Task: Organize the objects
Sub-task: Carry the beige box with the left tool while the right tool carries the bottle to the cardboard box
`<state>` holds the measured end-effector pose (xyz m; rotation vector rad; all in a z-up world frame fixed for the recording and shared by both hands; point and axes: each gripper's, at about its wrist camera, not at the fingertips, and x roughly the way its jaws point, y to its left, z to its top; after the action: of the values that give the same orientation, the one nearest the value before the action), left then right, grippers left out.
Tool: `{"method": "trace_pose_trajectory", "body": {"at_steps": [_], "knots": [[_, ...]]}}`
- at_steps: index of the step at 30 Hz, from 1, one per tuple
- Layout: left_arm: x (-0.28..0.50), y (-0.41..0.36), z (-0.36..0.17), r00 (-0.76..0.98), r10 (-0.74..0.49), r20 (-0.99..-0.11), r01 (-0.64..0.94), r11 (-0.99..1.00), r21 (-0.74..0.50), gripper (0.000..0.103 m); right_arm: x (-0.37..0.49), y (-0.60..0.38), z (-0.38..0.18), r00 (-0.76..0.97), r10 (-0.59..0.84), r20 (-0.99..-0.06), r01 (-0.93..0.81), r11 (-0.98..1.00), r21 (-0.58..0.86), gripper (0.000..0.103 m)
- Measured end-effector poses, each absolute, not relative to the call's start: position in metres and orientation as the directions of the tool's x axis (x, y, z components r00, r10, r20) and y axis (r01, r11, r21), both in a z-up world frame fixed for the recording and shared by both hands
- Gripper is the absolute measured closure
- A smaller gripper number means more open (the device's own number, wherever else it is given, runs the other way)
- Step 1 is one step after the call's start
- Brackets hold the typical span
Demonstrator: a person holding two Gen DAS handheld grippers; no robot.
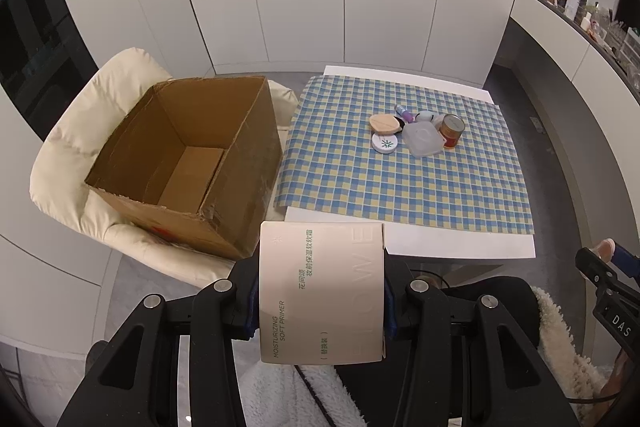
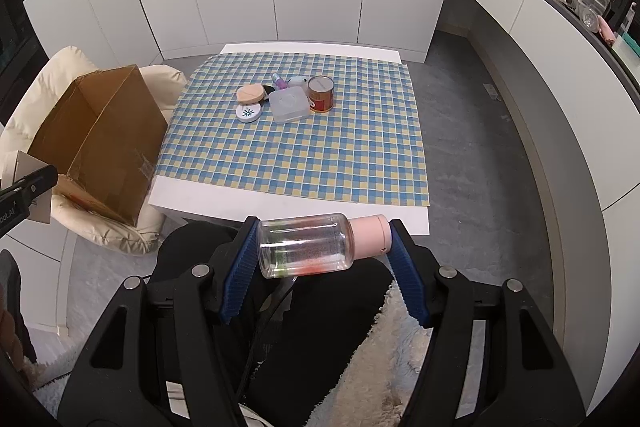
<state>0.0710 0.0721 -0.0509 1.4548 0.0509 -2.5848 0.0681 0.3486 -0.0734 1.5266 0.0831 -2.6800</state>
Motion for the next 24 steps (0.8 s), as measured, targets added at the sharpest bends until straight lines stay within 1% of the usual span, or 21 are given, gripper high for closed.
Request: {"method": "trace_pose_trajectory", "body": {"at_steps": [13,18,24], "knots": [[0.072,0.051,-0.055,-0.501,-0.130,-0.856,0.216,-0.976,0.022,0.058,0.066,0.335,-0.079,-0.499,-0.023,-0.866,0.105,-0.994,-0.035,0.037],[0.080,0.038,-0.057,-0.495,-0.147,-0.856,0.246,-0.969,0.024,0.058,0.064,0.322,-0.082,-0.492,-0.038,-0.870,0.139,-0.990,-0.035,0.037],[0.096,0.008,-0.058,-0.482,-0.193,-0.854,0.326,-0.945,0.029,0.058,0.060,0.288,-0.082,-0.487,-0.083,-0.869,0.220,-0.975,-0.030,0.037]]}}
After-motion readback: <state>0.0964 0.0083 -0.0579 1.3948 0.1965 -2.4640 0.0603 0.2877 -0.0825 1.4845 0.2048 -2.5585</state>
